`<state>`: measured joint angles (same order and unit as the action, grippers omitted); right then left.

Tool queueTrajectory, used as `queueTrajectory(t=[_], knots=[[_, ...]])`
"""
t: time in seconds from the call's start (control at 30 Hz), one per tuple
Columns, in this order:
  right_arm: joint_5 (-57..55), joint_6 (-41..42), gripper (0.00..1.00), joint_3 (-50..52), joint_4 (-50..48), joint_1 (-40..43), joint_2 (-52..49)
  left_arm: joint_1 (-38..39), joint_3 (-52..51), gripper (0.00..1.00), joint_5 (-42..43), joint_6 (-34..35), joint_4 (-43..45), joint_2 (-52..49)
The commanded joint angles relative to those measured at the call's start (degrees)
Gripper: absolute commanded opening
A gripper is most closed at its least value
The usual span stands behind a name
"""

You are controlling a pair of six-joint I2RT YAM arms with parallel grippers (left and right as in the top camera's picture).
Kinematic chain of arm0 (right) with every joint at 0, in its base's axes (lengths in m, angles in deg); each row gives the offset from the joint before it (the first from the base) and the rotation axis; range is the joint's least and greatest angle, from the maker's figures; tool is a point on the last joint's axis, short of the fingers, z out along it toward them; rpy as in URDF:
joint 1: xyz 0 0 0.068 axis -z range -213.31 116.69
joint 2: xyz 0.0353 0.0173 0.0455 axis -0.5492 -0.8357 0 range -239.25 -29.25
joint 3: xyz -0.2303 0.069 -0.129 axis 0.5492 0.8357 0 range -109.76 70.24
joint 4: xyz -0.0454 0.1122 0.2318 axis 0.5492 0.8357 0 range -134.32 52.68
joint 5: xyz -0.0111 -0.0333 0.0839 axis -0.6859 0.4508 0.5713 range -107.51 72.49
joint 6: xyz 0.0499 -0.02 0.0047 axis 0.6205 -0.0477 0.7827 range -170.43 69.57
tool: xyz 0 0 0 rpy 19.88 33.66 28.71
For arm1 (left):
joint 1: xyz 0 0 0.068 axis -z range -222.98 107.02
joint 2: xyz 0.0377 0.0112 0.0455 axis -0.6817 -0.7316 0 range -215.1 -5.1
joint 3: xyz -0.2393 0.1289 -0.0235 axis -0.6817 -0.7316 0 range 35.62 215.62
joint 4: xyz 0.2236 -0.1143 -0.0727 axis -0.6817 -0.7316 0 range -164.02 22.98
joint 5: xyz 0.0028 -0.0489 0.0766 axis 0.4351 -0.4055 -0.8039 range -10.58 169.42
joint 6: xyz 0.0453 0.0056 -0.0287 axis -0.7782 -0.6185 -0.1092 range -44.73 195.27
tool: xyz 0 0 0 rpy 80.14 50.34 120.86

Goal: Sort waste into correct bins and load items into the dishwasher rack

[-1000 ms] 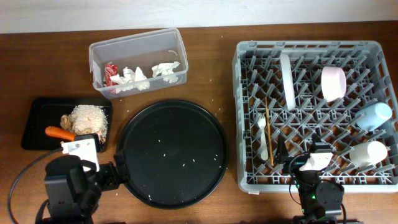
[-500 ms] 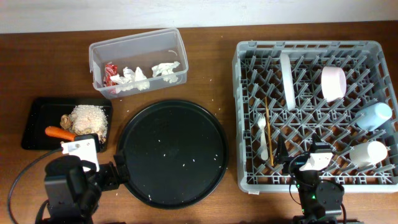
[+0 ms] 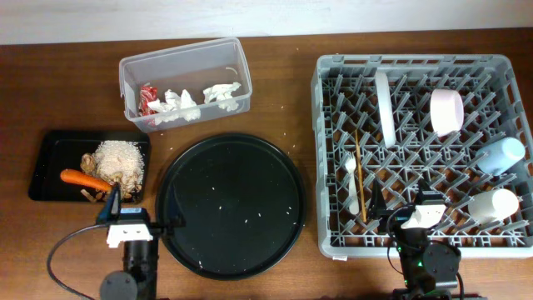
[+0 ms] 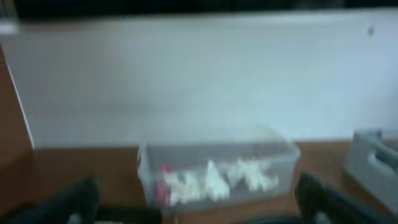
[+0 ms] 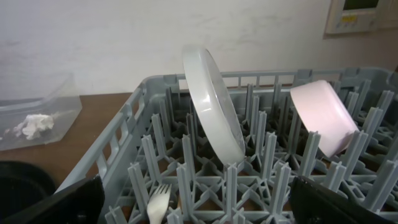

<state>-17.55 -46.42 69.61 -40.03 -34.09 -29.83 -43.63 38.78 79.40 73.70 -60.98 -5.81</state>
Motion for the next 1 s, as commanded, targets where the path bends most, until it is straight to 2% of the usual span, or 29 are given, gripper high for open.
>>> queueTrajectory(t=[0.0, 0.07, 0.97], knots=[[-0.7, -0.6, 0.98, 0.3, 0.4, 0.0, 0.4, 0.4, -2.7, 0.99, 0.5, -4.8, -3.6, 0.4], [-0.7, -0.6, 0.98, 0.3, 0.3, 0.0, 0.4, 0.4, -2.7, 0.99, 1.8, -2.5, -10.7, 0.4], [-0.7, -0.6, 0.99, 0.3, 0.3, 0.0, 0.4, 0.4, -2.6, 0.99, 2.1, -2.4, -10.6, 0.4]])
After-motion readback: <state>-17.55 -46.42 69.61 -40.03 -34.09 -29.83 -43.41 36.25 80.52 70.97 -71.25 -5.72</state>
